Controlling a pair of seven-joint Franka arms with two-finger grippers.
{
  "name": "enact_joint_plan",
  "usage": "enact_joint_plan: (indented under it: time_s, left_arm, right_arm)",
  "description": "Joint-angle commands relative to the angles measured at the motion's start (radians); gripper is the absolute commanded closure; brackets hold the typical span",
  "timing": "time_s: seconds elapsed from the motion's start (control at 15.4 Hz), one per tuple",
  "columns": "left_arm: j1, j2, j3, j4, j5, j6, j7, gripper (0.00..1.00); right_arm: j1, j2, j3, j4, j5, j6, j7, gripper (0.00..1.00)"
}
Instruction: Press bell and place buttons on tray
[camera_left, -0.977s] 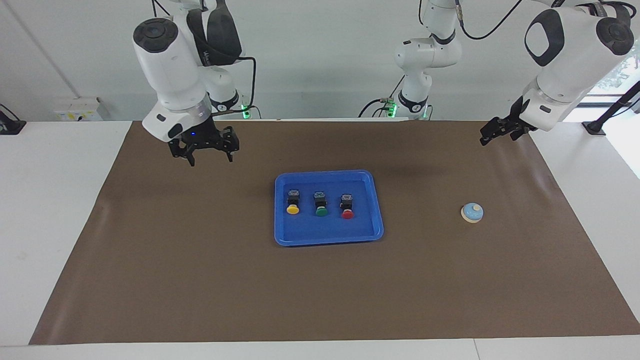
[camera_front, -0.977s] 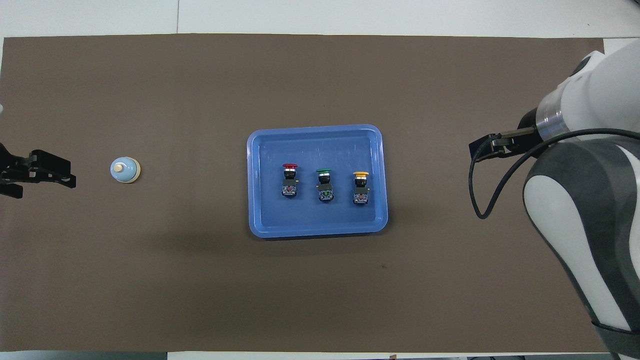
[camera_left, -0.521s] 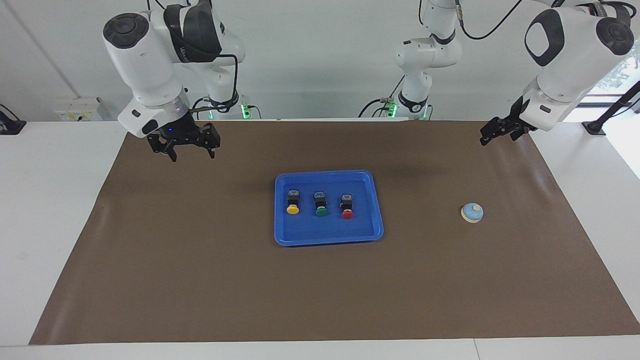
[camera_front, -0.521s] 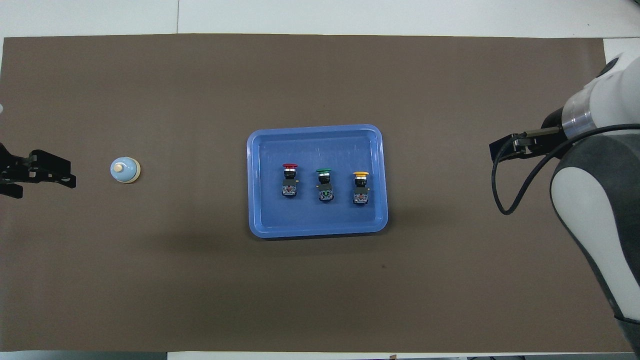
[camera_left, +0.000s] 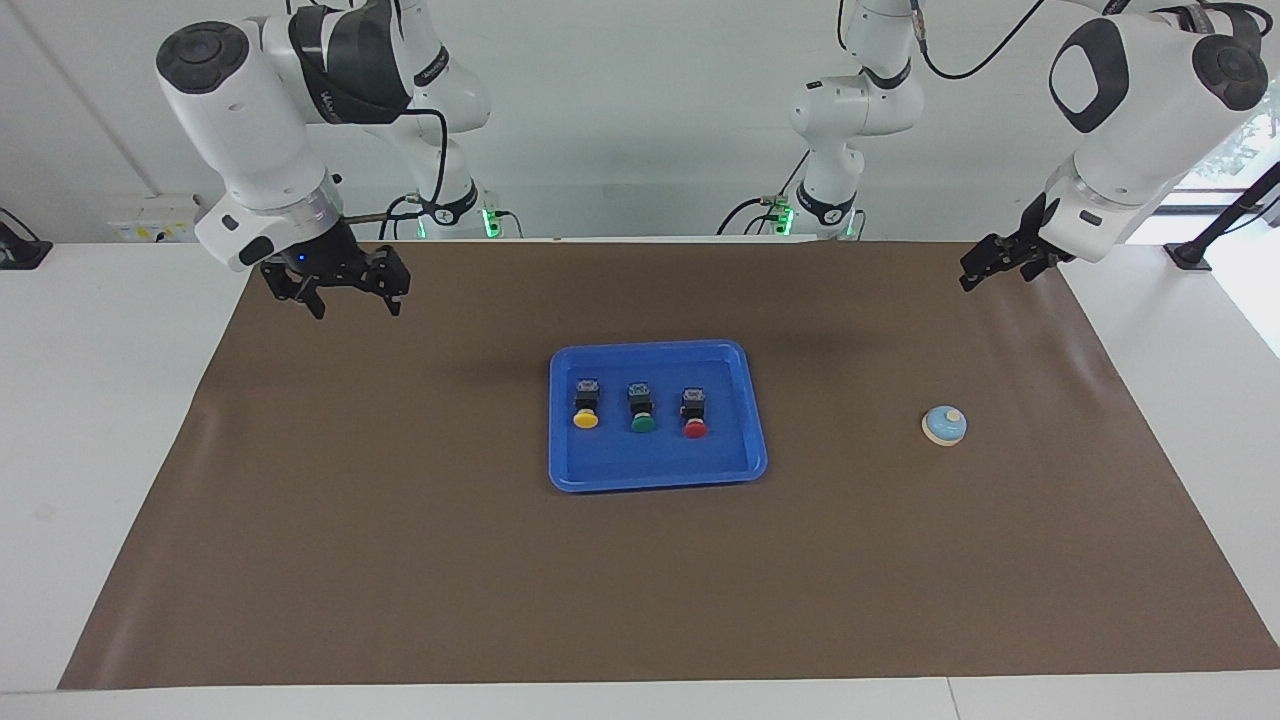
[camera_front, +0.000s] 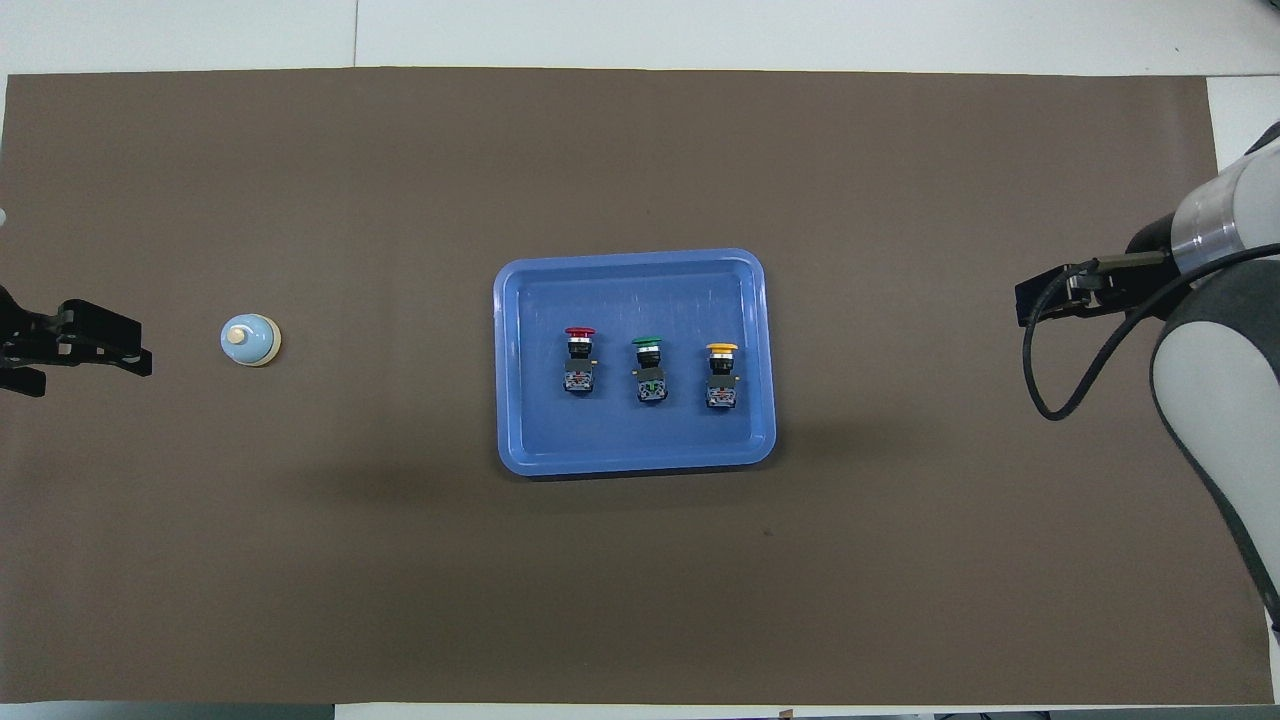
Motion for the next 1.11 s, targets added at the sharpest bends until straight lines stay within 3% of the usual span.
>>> enact_joint_plan:
  time_s: [0.0, 1.04]
  left_arm:
    - [-0.002, -0.015, 0.004, -0.007, -0.009, 0.010, -0.008, 0.00]
    - [-0.002, -0.014, 0.004, -0.007, -0.009, 0.010, -0.008, 0.00]
  right_arm:
    - [-0.014, -0.019, 0.009, -0.010, -0.016, -0.011, -0.005, 0.00]
    - [-0.010, -0.028, 0.009, -0.007, -0.041, -0.043, 0.051, 0.00]
